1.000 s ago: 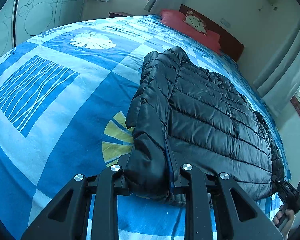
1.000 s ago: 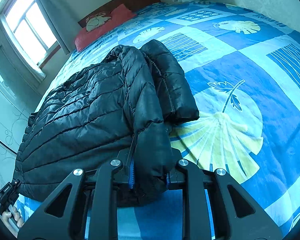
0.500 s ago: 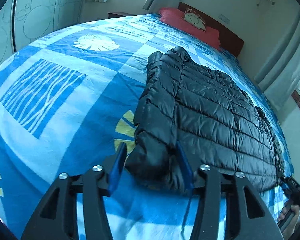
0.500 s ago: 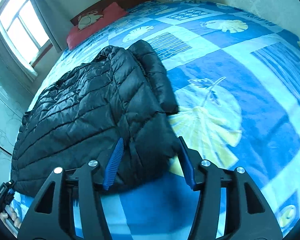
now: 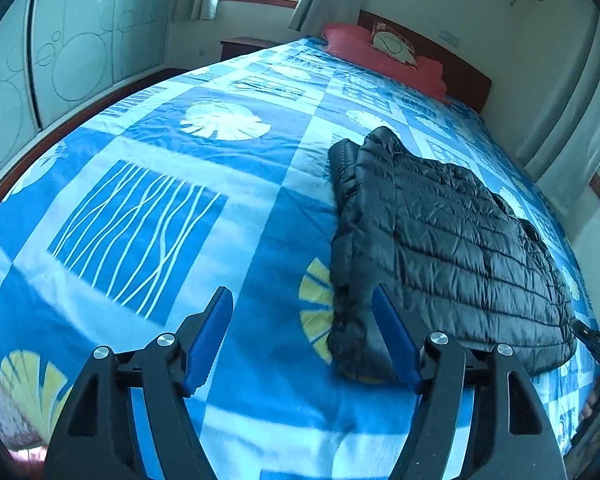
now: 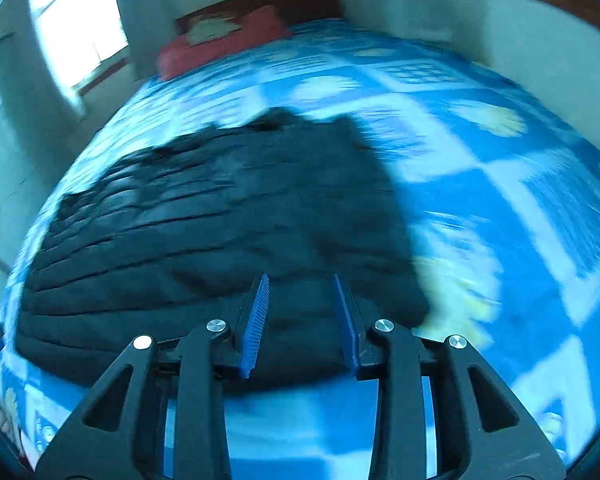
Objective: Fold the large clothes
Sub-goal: 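Grasp the folded jacket with the left gripper while the right gripper presses its top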
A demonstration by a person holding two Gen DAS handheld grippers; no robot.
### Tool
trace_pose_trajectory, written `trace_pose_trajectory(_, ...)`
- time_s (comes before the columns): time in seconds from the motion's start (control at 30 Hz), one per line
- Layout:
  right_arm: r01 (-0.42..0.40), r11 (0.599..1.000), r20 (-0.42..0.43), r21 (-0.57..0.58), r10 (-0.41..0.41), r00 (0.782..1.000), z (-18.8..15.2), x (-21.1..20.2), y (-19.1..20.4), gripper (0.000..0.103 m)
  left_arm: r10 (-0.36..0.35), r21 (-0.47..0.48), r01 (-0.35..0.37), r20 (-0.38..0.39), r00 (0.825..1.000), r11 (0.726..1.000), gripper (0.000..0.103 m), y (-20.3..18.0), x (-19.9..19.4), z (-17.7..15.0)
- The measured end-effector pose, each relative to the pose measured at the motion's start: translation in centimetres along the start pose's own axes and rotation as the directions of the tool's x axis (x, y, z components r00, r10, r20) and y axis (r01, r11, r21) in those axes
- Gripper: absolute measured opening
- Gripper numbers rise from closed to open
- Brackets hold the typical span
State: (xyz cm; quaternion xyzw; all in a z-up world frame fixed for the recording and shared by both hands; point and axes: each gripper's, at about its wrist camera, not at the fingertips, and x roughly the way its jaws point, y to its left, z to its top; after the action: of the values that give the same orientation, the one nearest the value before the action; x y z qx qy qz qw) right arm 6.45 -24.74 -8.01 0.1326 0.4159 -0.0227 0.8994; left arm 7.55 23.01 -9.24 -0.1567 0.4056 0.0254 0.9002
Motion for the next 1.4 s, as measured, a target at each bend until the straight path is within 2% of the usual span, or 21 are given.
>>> trace_pose_trajectory(0.13, -0.068, 0.995, -0.026, -0.071, 0.066, 0.997, 2.2, 3.1, 5.5, 0.033, -0.02, -0.003, 0.02, -0.016, 1.0, 1.0, 0.071, -0.6, 1.2, 1.4)
trace_pose_trajectory(0.33, -0.096, 0.986, -0.046, -0.136, 0.09, 0.995, 4.3, 6.5, 10.7, 0.033, -0.019, 0.021, 0.02, -0.025, 1.0, 1.0, 0.071, -1.6, 2.6, 2.8)
trace_pose_trajectory(0.43, -0.096, 0.982, -0.067, -0.164, 0.085, 0.994, 4.5, 8.4, 11.9, 0.033, -0.022, 0.04, 0.023, -0.037, 0.999, 0.999, 0.071, -2.2, 3.4, 3.4)
trace_pose_trajectory(0.53, -0.072, 0.978, -0.127, -0.195, 0.047, 0.991, 3.7, 11.0, 12.5, 0.034, -0.014, 0.069, 0.018, -0.052, 0.999, 0.997, 0.071, -2.9, 4.4, 3.9)
trace_pose_trajectory(0.67, -0.042, 0.973, -0.116, -0.228, 0.016, 0.993, 2.6, 12.1, 12.8, 0.035, -0.034, 0.092, 0.041, -0.071, 0.997, 0.995, 0.071, -3.9, 5.5, 4.7)
trace_pose_trajectory(0.93, -0.026, 0.97, -0.09, -0.243, 0.004, 0.996, 1.8, 12.1, 13.0, 0.035, -0.048, 0.165, 0.068, -0.121, 0.991, 0.984, 0.071, -5.6, 8.2, 6.7)
trace_pose_trajectory(1.13, -0.018, 0.968, -0.075, -0.252, -0.001, 0.997, 1.5, 12.1, 13.4, 0.035, -0.107, 0.163, 0.145, -0.226, 0.968, 0.976, 0.072, -5.8, 12.1, 7.2)
trace_pose_trajectory(1.23, -0.018, 0.967, -0.067, -0.253, 0.001, 0.998, 1.2, 12.0, 13.5, 0.035, -0.153, 0.11, 0.19, -0.281, 0.948, 0.976, 0.079, -5.4, 14.0, 7.3)
trace_pose_trajectory(1.3, -0.02, 0.968, -0.064, -0.25, 0.004, 0.998, 1.1, 12.0, 13.5, 0.035, -0.219, 0.019, 0.238, -0.331, 0.918, 0.971, 0.08, -4.2, 15.9, 7.1)
trace_pose_trajectory(1.33, -0.021, 0.968, -0.063, -0.249, 0.005, 0.998, 1.0, 12.1, 13.5, 0.035, -0.249, -0.009, 0.261, -0.33, 0.91, 0.965, 0.079, -3.8, 16.3, 7.0)
trace_pose_trajectory(1.37, -0.021, 0.969, -0.062, -0.248, 0.006, 0.998, 1.0, 12.0, 13.5, 0.035, -0.258, 0.003, 0.274, -0.328, 0.909, 0.962, 0.072, -3.8, 16.2, 6.9)
trace_pose_trajectory(1.4, -0.021, 0.969, -0.06, -0.248, 0.006, 0.998, 1.0, 12.0, 13.5, 0.035, -0.284, 0.02, 0.308, -0.329, 0.9, 0.951, 0.063, -4.0, 16.0, 6.9)
